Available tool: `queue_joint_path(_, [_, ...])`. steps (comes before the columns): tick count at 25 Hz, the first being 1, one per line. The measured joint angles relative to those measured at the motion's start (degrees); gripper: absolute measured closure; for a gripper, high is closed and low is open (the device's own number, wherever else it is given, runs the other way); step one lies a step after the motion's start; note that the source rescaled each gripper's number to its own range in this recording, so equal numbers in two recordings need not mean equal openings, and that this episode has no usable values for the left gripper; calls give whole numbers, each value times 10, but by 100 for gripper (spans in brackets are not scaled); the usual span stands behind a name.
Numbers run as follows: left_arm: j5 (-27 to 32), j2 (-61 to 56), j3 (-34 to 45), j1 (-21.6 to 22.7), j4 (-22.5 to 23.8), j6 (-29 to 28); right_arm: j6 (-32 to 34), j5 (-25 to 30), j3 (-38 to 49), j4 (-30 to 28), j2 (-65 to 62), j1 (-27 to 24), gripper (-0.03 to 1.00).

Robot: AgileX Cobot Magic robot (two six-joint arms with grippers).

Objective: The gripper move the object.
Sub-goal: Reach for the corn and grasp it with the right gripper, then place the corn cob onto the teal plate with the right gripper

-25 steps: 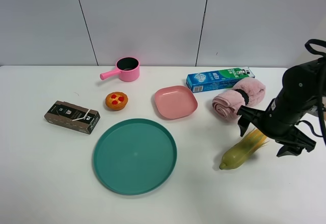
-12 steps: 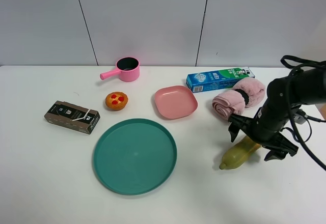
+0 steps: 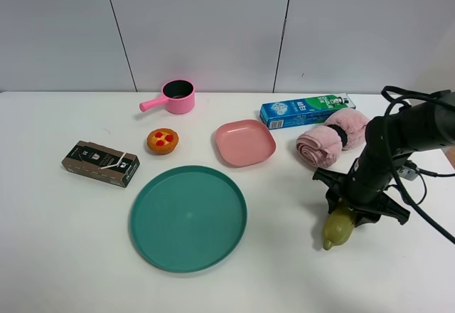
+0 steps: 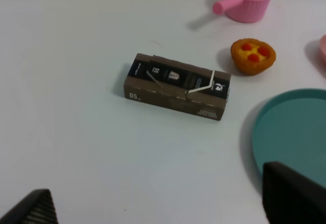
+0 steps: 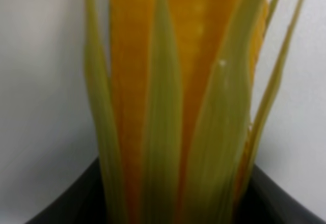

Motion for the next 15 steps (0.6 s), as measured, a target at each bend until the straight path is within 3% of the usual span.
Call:
queue_joint_path(3, [0,0,0,0,0,0,-18,0,0,1,-20,0,96])
queue_joint_path(10, [0,0,0,0,0,0,-148,25,0,17,-188,0,96])
queue_joint_path(12, [0,0,0,0,0,0,-205,40,0,57,-243,0,96])
queue_joint_path(15, [0,0,0,0,0,0,-339,100,-18,145,-278,0,96])
